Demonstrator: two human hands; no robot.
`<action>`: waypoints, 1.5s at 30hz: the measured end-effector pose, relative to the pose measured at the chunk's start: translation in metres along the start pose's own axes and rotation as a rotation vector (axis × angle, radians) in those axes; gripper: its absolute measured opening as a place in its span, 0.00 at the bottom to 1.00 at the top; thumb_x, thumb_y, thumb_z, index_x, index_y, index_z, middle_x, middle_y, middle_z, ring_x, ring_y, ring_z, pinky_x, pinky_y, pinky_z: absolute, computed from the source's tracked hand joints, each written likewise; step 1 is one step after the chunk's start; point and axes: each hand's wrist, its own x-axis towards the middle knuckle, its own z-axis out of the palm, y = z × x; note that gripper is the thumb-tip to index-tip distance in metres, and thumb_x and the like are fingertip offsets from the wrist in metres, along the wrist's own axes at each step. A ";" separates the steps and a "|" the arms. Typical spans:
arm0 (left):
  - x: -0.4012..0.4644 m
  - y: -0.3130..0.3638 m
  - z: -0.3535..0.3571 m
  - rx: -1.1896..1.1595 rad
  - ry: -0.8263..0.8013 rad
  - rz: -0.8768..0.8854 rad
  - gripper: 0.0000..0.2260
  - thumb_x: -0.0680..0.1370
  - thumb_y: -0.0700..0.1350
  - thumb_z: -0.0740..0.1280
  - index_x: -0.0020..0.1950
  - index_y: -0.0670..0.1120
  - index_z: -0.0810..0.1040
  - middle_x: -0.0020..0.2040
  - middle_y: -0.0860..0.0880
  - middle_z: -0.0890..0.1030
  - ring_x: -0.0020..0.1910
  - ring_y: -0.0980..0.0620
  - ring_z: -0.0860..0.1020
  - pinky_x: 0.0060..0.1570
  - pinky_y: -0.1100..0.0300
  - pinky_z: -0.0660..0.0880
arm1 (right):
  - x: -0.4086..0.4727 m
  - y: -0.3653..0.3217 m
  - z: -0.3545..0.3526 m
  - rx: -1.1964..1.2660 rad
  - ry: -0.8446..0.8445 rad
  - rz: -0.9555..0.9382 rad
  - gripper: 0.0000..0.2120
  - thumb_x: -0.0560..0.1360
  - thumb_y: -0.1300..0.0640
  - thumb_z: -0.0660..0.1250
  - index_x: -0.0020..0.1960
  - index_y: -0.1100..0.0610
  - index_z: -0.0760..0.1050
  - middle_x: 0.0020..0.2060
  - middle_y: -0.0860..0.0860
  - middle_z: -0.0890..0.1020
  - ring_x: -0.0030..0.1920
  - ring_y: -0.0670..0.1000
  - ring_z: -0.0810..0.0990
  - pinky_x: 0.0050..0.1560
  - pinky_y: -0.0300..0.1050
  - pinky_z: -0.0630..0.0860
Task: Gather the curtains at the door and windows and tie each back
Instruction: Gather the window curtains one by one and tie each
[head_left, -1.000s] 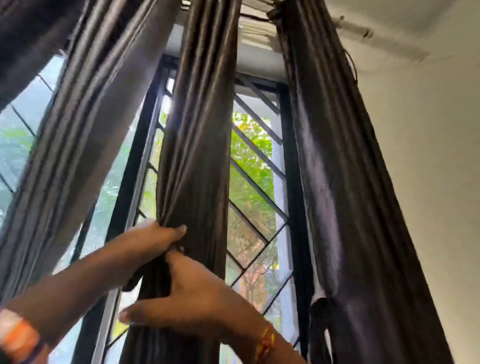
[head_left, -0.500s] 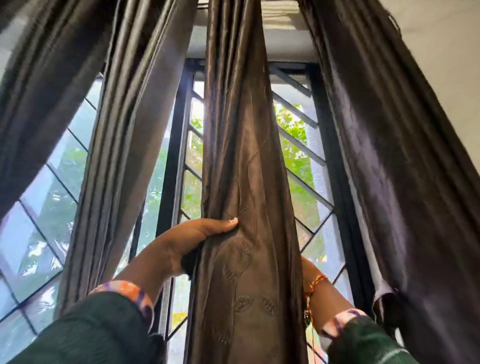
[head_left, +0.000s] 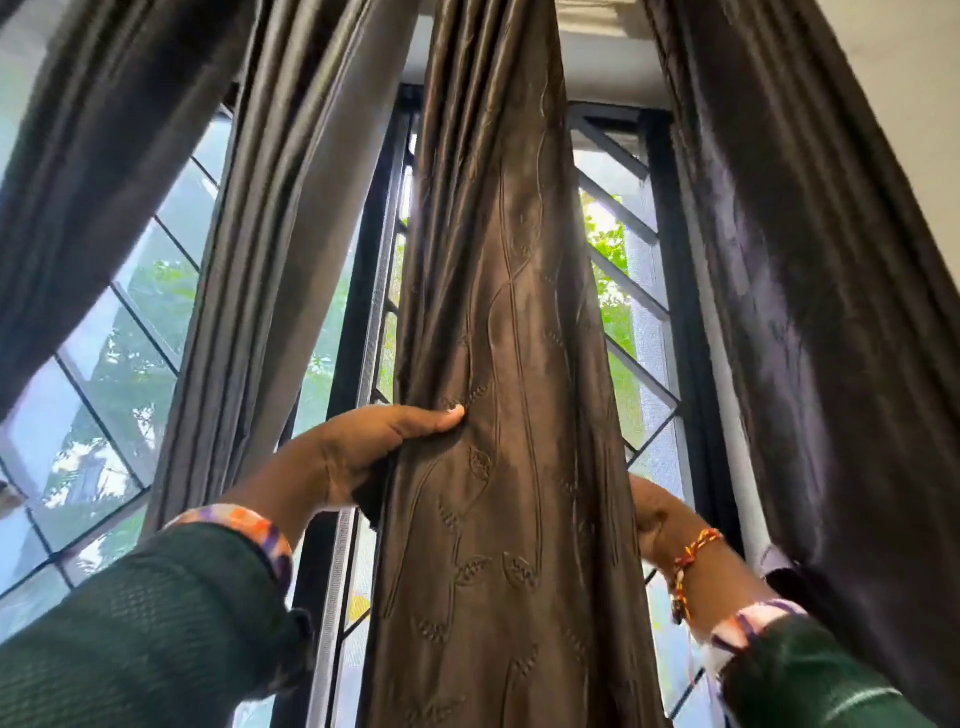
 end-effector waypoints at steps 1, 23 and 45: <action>0.000 0.000 -0.003 0.045 0.006 -0.012 0.14 0.70 0.52 0.67 0.42 0.40 0.79 0.31 0.45 0.83 0.26 0.50 0.81 0.25 0.62 0.77 | -0.001 -0.005 -0.003 -0.051 0.029 0.015 0.25 0.76 0.72 0.57 0.23 0.63 0.78 0.21 0.55 0.79 0.20 0.48 0.78 0.21 0.39 0.76; -0.006 -0.006 0.037 1.025 0.777 0.357 0.17 0.76 0.51 0.56 0.54 0.43 0.76 0.54 0.41 0.79 0.56 0.40 0.76 0.49 0.56 0.71 | -0.058 -0.077 0.114 -1.393 0.587 -0.971 0.06 0.65 0.59 0.65 0.38 0.55 0.81 0.36 0.53 0.82 0.40 0.59 0.81 0.36 0.45 0.76; -0.045 -0.023 -0.025 0.218 -0.010 0.464 0.12 0.75 0.32 0.65 0.53 0.47 0.77 0.40 0.51 0.83 0.39 0.59 0.78 0.49 0.55 0.78 | -0.007 -0.090 0.108 -1.248 0.136 -0.819 0.08 0.70 0.63 0.69 0.48 0.59 0.83 0.43 0.56 0.82 0.45 0.53 0.79 0.44 0.40 0.70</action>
